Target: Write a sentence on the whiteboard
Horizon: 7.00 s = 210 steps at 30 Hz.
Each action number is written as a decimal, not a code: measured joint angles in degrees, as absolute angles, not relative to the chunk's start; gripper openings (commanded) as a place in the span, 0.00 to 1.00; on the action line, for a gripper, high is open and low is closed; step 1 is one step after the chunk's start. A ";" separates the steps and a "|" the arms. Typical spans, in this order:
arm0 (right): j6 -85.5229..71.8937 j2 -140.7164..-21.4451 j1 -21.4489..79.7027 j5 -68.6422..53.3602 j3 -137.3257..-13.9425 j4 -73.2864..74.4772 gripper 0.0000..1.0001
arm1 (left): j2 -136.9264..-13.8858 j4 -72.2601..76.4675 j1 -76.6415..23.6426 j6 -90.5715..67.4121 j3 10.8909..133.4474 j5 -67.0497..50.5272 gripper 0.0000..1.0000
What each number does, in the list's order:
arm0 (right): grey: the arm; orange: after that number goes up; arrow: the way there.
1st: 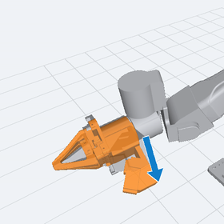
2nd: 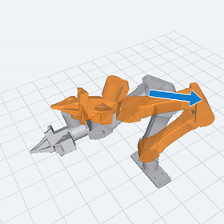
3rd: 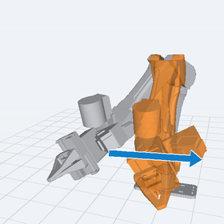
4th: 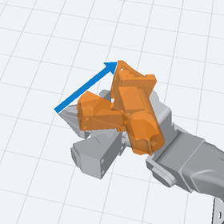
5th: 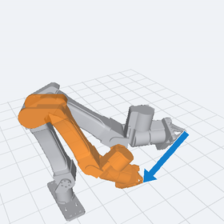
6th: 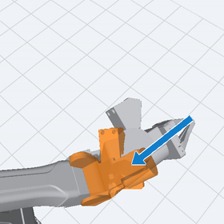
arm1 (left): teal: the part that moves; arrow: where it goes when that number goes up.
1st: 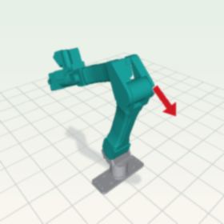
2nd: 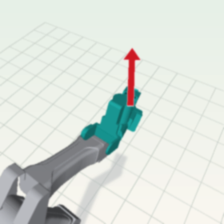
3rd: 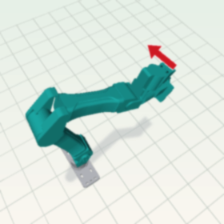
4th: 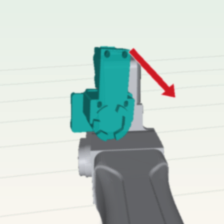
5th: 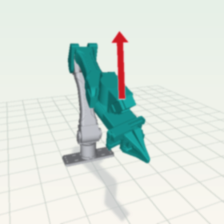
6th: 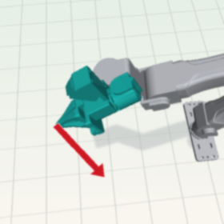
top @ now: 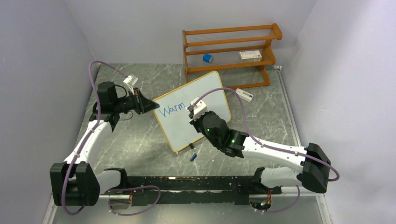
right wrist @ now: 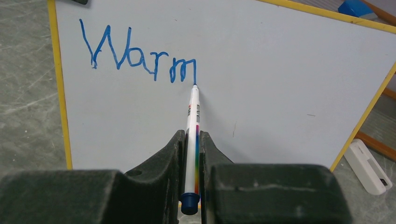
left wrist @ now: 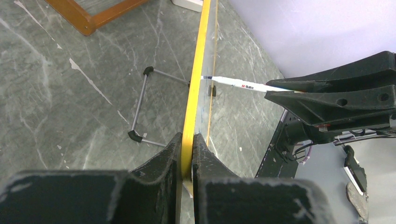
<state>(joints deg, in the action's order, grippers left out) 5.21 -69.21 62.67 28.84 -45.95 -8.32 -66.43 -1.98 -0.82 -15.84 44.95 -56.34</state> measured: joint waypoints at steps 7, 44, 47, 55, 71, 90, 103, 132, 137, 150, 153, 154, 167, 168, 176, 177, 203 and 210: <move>5.13 -68.77 62.61 28.64 -45.95 -8.21 0.00 | -66.43 -2.00 -0.82 -15.84 44.95 -56.34 0.05; 3.20 -67.66 56.25 18.57 -45.93 -10.00 0.00 | -66.43 -2.11 -0.82 -15.77 44.99 -56.34 0.05; 3.20 -67.75 56.21 18.57 -45.93 -10.02 0.00 | -66.43 -2.22 -0.82 -15.77 45.06 -56.31 0.05; 3.20 -67.77 55.94 18.92 -45.93 -10.04 0.00 | -66.46 -2.44 -0.82 -15.57 45.17 -56.21 0.05; 3.25 -67.46 55.16 19.40 -45.91 -10.26 0.00 | -66.48 -2.46 -0.82 -15.57 45.17 -56.18 0.05; 3.31 -66.59 54.96 17.12 -45.78 -11.53 0.00 | -66.48 -2.52 -0.82 -15.57 45.17 -56.21 0.05; 3.75 -68.03 54.92 17.19 -45.80 -12.53 0.00 | -66.48 -2.52 -0.82 -15.57 45.19 -56.18 0.05; 2.55 -66.35 54.92 16.91 -45.28 -7.25 0.00 | -66.50 -2.52 -0.82 -15.57 45.19 -56.21 0.05; 2.39 -66.30 54.92 17.17 -45.08 -7.29 0.00 | -66.50 -2.52 -0.82 -15.57 45.19 -56.21 0.05; 2.44 -66.19 54.94 18.46 -44.38 -8.38 0.00 | -66.52 -2.52 -0.82 -15.57 45.17 -56.16 0.05; 2.46 -66.19 54.92 18.96 -44.34 -8.97 0.00 | -66.54 -2.52 -0.82 -15.55 45.19 -56.18 0.05; 2.46 -66.19 54.92 19.07 -44.34 -9.13 0.00 | -66.54 -2.52 -0.82 -15.55 45.19 -56.18 0.05; 2.85 -65.49 54.76 18.65 -44.34 -10.07 0.00 | -66.54 -2.52 -0.82 -15.57 45.19 -56.21 0.05; 2.85 -65.49 54.68 18.65 -44.34 -10.15 0.00 | -66.54 -2.52 -0.84 -15.57 45.19 -56.21 0.05; 3.27 -66.52 53.84 18.59 -44.97 -12.12 0.00 | -66.54 -2.52 -0.84 -15.57 45.19 -56.23 0.05; 3.31 -66.65 53.80 18.57 -45.01 -12.38 0.00 | -66.54 -2.55 -0.82 -15.57 45.19 -56.23 0.05; 3.81 -68.82 52.93 17.52 -46.72 -14.06 0.00 | -66.61 -2.52 -0.82 -15.57 45.19 -56.21 0.05; 3.11 -67.96 52.93 17.30 -46.72 -11.20 0.00 | -66.61 -2.52 -0.82 -15.55 45.19 -56.21 0.05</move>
